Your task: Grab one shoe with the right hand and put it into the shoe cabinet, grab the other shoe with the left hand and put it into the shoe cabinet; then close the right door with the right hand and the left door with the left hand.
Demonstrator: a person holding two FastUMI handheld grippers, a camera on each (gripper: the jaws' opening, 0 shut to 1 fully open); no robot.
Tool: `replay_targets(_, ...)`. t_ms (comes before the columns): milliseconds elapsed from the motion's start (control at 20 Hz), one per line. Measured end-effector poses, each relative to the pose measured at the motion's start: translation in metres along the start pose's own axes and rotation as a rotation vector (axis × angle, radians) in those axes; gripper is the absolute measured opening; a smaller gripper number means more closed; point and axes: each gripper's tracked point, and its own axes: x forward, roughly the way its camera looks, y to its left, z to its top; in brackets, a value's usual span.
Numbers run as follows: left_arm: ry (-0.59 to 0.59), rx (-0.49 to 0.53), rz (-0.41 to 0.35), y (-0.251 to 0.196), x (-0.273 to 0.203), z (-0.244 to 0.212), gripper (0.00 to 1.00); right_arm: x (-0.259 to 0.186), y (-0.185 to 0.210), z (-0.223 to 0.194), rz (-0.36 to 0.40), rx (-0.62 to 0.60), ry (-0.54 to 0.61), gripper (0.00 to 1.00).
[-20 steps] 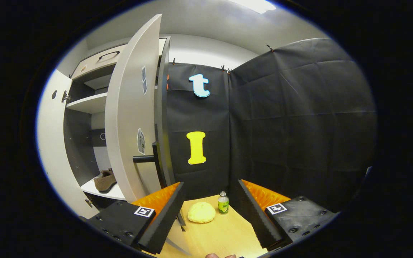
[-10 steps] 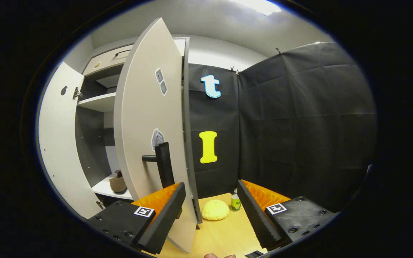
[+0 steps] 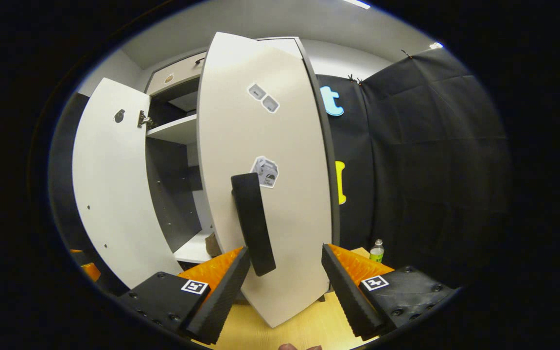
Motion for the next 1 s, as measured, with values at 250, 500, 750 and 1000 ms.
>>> replay_targets(250, 0.008, -0.021, 0.028, 0.023, 0.003, 0.0, 0.97, -0.013, 0.039, -0.012, 0.072, -0.047, 0.022, 0.98)
replay_targets(500, -0.011, -0.031, 0.077, 0.061, 0.012, 0.011, 0.97, -0.033, 0.058, -0.015, 0.121, -0.11, 0.024, 0.98)
replay_targets(750, -0.017, -0.048, 0.139, 0.105, 0.029, 0.02, 0.97, -0.051, 0.056, -0.013, 0.119, -0.091, 0.007, 0.98)
replay_targets(1000, -0.036, -0.042, 0.165, 0.13, 0.06, 0.032, 0.97, -0.056, 0.043, -0.016, 0.085, -0.08, 0.016, 0.98)
